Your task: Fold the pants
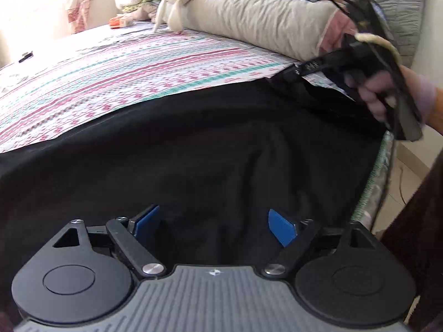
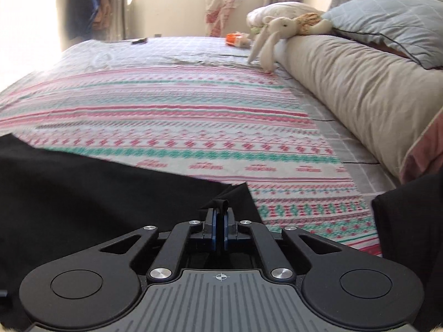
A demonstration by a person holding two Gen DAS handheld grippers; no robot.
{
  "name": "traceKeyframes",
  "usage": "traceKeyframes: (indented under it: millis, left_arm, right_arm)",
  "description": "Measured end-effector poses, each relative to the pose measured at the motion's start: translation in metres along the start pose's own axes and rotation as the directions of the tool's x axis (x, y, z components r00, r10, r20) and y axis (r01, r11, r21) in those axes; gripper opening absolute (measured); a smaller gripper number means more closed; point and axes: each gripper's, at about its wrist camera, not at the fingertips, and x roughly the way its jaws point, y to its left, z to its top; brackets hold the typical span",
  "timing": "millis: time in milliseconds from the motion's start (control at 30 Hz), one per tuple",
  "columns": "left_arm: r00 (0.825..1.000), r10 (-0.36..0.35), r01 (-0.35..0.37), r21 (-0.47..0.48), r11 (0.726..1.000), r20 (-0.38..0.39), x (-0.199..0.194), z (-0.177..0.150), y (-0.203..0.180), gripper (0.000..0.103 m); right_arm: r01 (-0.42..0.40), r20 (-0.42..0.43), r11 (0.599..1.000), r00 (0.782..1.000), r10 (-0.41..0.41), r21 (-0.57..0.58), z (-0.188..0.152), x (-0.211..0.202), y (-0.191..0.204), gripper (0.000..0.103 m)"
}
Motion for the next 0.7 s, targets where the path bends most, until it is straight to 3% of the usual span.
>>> traceKeyframes:
  millis: [167, 267, 567, 700]
  left_arm:
    - [0.997, -0.077, 0.078, 0.097, 0.992, -0.021, 0.003, -0.004, -0.016, 0.095]
    - [0.995, -0.099, 0.102, 0.110, 0.989, -0.033, 0.005, -0.003, -0.016, 0.095]
    - [0.986, -0.157, 0.164, 0.168, 0.972, -0.057, -0.001, -0.009, -0.027, 0.098]
    - [0.988, -0.139, 0.148, 0.168, 0.975, -0.062, -0.007, -0.009, -0.028, 0.097]
  right_arm:
    - [0.152, -0.022, 0.985, 0.988, -0.151, 0.077, 0.015, 0.026, -0.045, 0.003]
    - [0.149, -0.042, 0.982, 0.989, -0.145, 0.117, 0.013, 0.039, -0.059, 0.002]
    - [0.263, -0.062, 0.964, 0.963, -0.261, 0.032, 0.007, 0.065, -0.047, 0.002]
    - [0.297, -0.068, 0.955, 0.953, -0.295, 0.026, 0.013, 0.060, -0.039, 0.014]
